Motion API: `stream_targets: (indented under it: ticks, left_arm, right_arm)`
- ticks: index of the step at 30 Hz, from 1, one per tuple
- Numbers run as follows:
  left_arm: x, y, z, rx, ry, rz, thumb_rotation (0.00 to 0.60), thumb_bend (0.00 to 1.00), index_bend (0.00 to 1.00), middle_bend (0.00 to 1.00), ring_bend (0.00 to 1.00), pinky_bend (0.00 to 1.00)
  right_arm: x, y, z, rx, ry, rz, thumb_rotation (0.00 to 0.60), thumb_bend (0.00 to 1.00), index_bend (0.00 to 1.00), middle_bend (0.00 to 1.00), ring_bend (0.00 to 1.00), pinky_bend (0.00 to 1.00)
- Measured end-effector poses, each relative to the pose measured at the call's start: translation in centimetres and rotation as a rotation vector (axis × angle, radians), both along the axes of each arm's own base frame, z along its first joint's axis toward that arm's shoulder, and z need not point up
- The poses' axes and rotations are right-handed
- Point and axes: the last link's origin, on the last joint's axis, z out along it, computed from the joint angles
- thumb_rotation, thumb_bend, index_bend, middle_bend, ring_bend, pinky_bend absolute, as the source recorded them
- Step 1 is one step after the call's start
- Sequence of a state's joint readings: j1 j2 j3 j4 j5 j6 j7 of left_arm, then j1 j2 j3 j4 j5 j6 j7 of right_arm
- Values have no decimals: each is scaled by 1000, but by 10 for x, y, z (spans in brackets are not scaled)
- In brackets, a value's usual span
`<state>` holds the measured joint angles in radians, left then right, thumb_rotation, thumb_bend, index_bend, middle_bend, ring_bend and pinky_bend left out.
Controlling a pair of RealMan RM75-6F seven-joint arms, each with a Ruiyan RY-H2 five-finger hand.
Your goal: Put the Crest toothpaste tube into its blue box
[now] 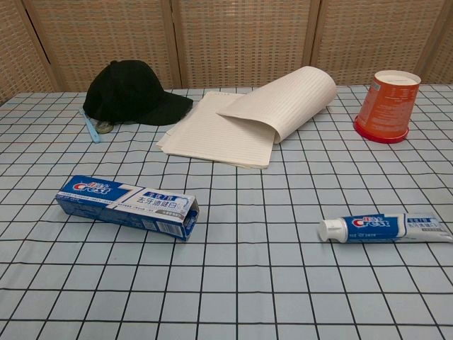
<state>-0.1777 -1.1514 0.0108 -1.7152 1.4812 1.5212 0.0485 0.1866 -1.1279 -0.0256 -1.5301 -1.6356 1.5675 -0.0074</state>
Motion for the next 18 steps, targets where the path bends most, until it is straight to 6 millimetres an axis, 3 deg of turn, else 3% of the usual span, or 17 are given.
stream_targets:
  ticks: [5,9,14,18]
  left_arm:
    - [0,1,2,0,-9,-3,600,0,0,0,0,0]
    - [3,0,2,-4,-12,-13,600,0,0,0,0,0]
    - [14,1,1,-13,-11,-37,600,0,0,0,0,0]
    - [17,2,-2,-26,4,-38,600,0,0,0,0,0]
  right_arm:
    - [0,-1,-4,18,-19,-15,600,0,98,2,0,0]
    - [0,-7,-12,81,-60,-27,600,0,196,85,6,0]
    - [4,-23,-36,217,-54,-49,600,0,291,250,192,73]
    - [9,-39,-66,341,-1,-72,600,34,390,362,317,206]
